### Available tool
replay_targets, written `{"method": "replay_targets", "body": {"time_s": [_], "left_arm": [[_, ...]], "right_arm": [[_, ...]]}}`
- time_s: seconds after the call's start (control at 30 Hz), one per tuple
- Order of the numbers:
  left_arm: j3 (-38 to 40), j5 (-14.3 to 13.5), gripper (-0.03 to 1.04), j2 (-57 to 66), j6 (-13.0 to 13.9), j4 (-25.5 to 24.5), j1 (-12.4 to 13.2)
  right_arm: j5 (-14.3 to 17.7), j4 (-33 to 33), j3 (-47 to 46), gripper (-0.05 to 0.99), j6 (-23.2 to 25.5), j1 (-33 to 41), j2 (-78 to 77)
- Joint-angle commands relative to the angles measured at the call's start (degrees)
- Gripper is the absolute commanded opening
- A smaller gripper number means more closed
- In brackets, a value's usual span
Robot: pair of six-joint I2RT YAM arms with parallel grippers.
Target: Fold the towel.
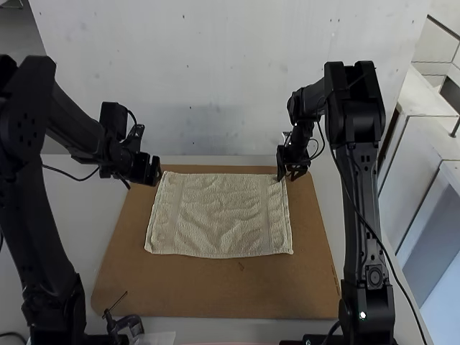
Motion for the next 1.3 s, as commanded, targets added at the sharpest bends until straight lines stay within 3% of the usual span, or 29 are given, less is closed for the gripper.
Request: {"method": "replay_targets", "body": {"time_s": [0.0, 0.03, 0.2, 0.57, 0.67, 0.83, 1.07, 1.27], "left_arm": [[-0.27, 0.61, 0.99, -0.70, 0.66, 1.79, 0.79], [-0.27, 0.61, 0.99, -0.70, 0.66, 1.88, 0.88], [-0.45, 0.70, 0.99, -0.78, 0.66, 1.88, 0.79], [-0.71, 0.87, 0.98, -0.87, 0.93, 1.88, 1.58], [-0.71, 0.96, 0.98, -0.87, 1.01, 1.88, 1.67], [-0.71, 1.05, 0.98, -0.87, 1.01, 1.79, 1.58], [-0.89, 1.14, 0.98, -0.87, 1.10, 1.79, 1.58], [-1.24, 1.14, 0.98, -0.70, 1.19, 1.88, 1.58]], "right_arm": [[1.62, -0.95, -4.85, 0.39, 1.22, -0.70, 0.62], [1.01, 0.46, -5.46, 0.35, 1.22, -0.52, 0.45], [-2.68, 4.41, -6.25, 0.35, 2.89, 0.35, 0.27], [-4.53, 11.18, -6.16, 0.30, 6.76, 2.99, 0.97], [-6.20, 13.38, -7.04, 0.22, 8.34, 3.17, 0.97], [-6.02, 12.85, -7.48, 0.22, 9.31, 4.75, 0.97], [-2.42, 8.90, -7.04, 0.23, 7.37, 4.40, 0.62], [-1.72, 7.84, -6.78, 0.27, 6.93, 2.55, 0.01]]}}
